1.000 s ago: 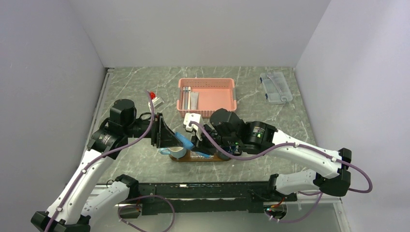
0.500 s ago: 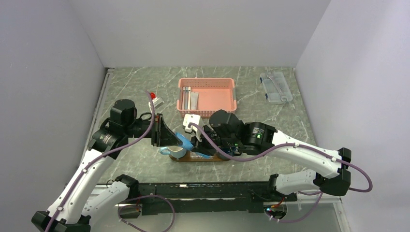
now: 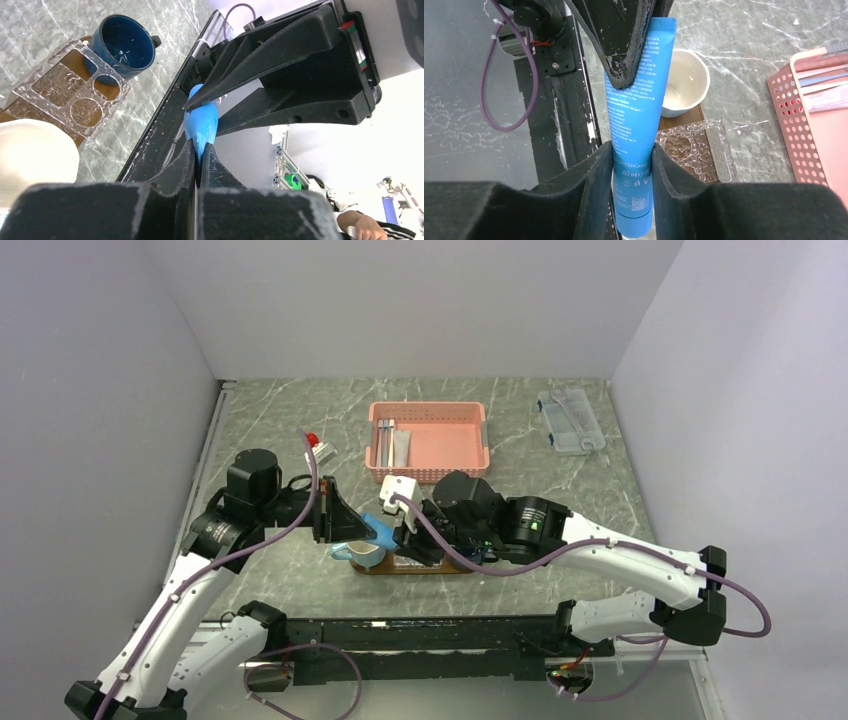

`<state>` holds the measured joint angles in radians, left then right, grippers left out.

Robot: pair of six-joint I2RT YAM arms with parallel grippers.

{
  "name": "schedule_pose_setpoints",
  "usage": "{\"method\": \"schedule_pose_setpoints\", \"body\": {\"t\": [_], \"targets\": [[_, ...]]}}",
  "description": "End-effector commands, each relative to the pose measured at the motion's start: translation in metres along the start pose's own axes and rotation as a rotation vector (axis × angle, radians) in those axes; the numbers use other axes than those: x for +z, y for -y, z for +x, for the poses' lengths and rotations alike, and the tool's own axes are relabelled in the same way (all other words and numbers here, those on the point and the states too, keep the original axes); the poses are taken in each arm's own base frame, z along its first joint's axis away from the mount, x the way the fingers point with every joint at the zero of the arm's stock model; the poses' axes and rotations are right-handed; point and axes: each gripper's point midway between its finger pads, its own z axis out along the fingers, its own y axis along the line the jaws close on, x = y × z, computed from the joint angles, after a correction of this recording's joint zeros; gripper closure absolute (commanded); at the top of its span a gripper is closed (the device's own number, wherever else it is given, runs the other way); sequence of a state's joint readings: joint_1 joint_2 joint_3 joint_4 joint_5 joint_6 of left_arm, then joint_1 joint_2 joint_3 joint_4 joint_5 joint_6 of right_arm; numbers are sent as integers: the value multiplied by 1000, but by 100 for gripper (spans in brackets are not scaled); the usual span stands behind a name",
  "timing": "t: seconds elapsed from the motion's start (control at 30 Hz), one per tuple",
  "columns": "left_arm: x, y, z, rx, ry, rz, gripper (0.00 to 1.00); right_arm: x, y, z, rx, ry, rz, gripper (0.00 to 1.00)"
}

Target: Prepare toiletry sets of a toothbrush and toothpaste on the tray

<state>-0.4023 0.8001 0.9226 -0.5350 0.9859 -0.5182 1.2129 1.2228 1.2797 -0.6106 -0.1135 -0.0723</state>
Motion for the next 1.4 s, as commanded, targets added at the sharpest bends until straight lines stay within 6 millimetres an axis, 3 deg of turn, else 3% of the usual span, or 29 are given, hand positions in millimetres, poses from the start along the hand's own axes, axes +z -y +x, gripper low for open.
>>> {"method": "schedule_pose_setpoints", "body": {"t": [0.0,0.2,0.33,0.47,0.73,0.97,1.37], "targets": [[-3,13,-17,108,52,16,100,-10,2,-25,16,115,35,64],[-3,3,-15,136,26,-33,100,-23,7,-26,35,138,75,47],[-5,-1,-12,166,-5,-70,100,-33,11,-23,52,161,108,43],[-5,-1,-15,203,-34,-107,100,-43,28,-16,104,174,216,42],[-3,12,-27,306,-79,-211,100,-48,57,15,225,98,420,42],[2,-2,-37,358,-156,-380,100,-65,95,47,393,63,671,39],[26,-34,-44,394,-274,-587,100,-74,116,91,608,69,766,39]]}}
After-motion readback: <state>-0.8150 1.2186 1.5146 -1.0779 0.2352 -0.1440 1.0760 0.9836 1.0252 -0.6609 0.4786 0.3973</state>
